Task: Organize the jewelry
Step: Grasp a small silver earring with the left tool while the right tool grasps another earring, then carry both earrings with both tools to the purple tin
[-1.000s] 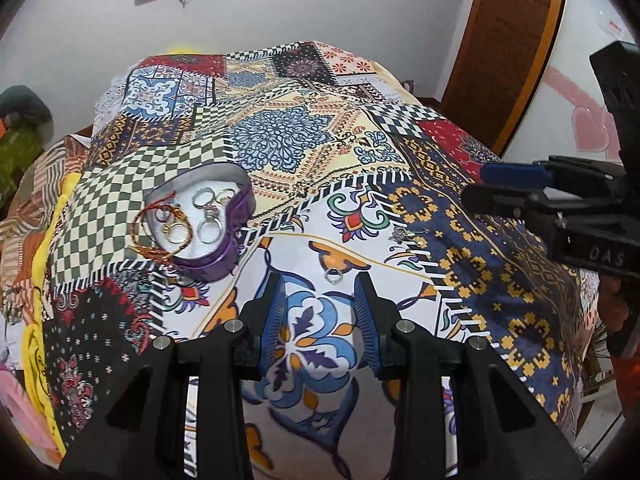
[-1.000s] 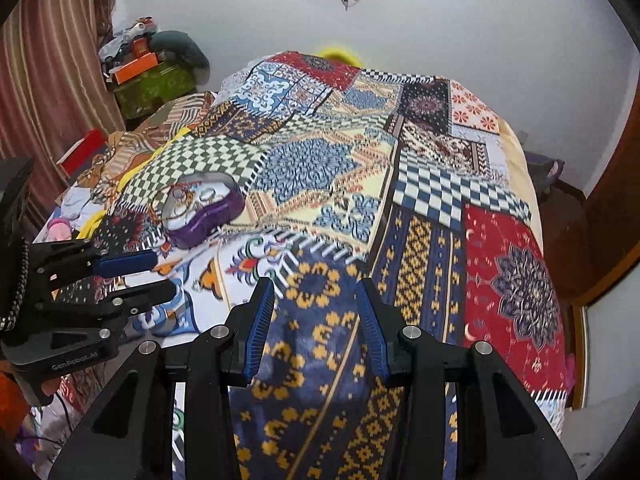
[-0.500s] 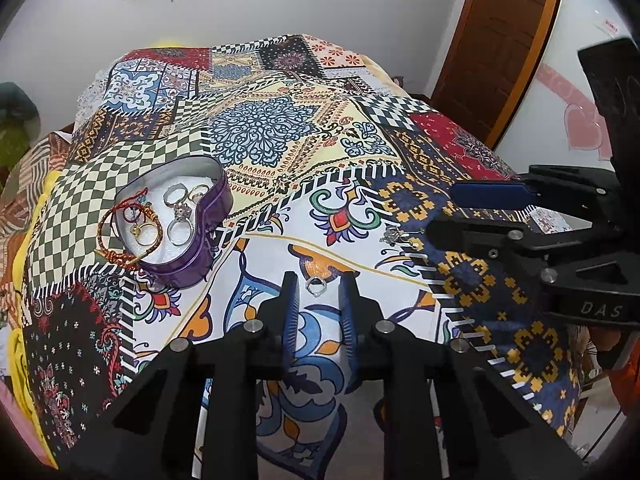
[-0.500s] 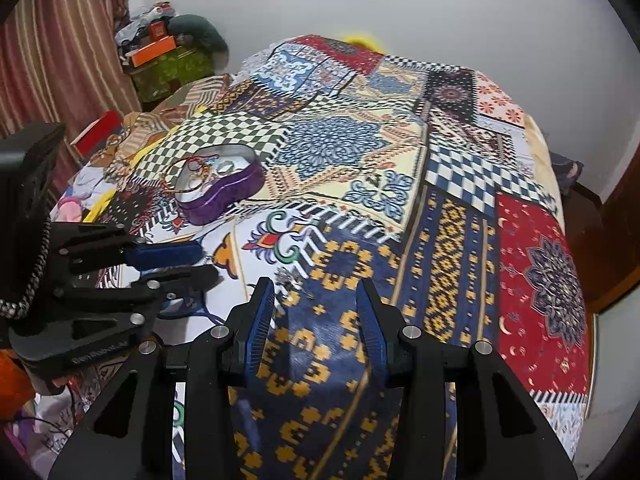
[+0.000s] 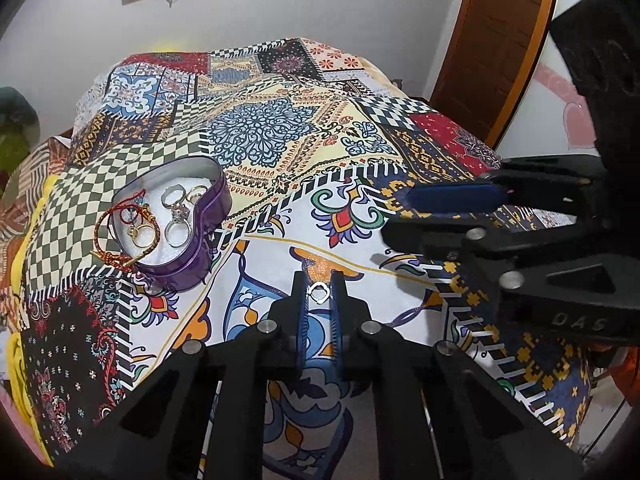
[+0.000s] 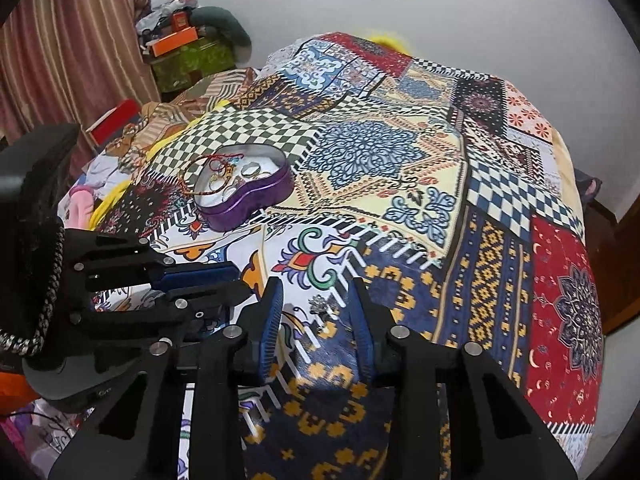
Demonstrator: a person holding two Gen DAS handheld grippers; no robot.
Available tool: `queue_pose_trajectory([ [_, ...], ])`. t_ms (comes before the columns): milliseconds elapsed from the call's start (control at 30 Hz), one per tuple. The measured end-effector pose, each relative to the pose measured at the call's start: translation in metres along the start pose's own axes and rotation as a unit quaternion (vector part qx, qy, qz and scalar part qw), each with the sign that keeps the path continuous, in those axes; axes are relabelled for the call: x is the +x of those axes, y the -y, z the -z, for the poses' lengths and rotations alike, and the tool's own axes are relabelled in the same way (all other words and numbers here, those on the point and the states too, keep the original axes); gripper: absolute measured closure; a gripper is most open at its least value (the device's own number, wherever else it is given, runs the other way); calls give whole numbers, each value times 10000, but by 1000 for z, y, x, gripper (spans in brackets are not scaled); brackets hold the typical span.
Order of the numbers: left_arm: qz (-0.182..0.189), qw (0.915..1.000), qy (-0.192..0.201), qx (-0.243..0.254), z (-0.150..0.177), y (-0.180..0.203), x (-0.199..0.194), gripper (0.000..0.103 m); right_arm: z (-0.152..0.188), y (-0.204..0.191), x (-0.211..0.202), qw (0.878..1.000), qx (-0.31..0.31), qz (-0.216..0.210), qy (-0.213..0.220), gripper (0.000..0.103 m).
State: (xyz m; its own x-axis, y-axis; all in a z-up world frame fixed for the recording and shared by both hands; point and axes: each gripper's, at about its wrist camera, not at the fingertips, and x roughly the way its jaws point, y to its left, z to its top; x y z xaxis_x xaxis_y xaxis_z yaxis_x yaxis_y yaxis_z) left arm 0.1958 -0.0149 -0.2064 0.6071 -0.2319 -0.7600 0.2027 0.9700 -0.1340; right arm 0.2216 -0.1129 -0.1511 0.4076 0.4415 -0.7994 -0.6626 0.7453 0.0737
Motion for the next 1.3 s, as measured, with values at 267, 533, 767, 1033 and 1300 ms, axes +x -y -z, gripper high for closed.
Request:
queue_pose_trajectory([
  [267, 75, 9998, 73, -154, 3, -3, -6, 94, 1, 0, 11, 9998, 0, 1, -176, 86],
  [533, 75, 9996, 147, -226, -1, -5, -13, 94, 0, 2, 9, 9998, 80, 121, -163, 93],
  [767, -84, 9991, 368, -187, -10, -5, -30, 94, -10, 2, -10, 9996, 187, 180, 107, 93],
  [1033, -215, 9971, 689, -256, -21, -12, -56, 94, -29, -4, -43, 9976, 266, 146, 626, 93],
  [1300, -399, 9935, 1009, -343, -32, -25, -79, 94, -51, -14, -62, 9945, 270, 116, 1007, 93],
])
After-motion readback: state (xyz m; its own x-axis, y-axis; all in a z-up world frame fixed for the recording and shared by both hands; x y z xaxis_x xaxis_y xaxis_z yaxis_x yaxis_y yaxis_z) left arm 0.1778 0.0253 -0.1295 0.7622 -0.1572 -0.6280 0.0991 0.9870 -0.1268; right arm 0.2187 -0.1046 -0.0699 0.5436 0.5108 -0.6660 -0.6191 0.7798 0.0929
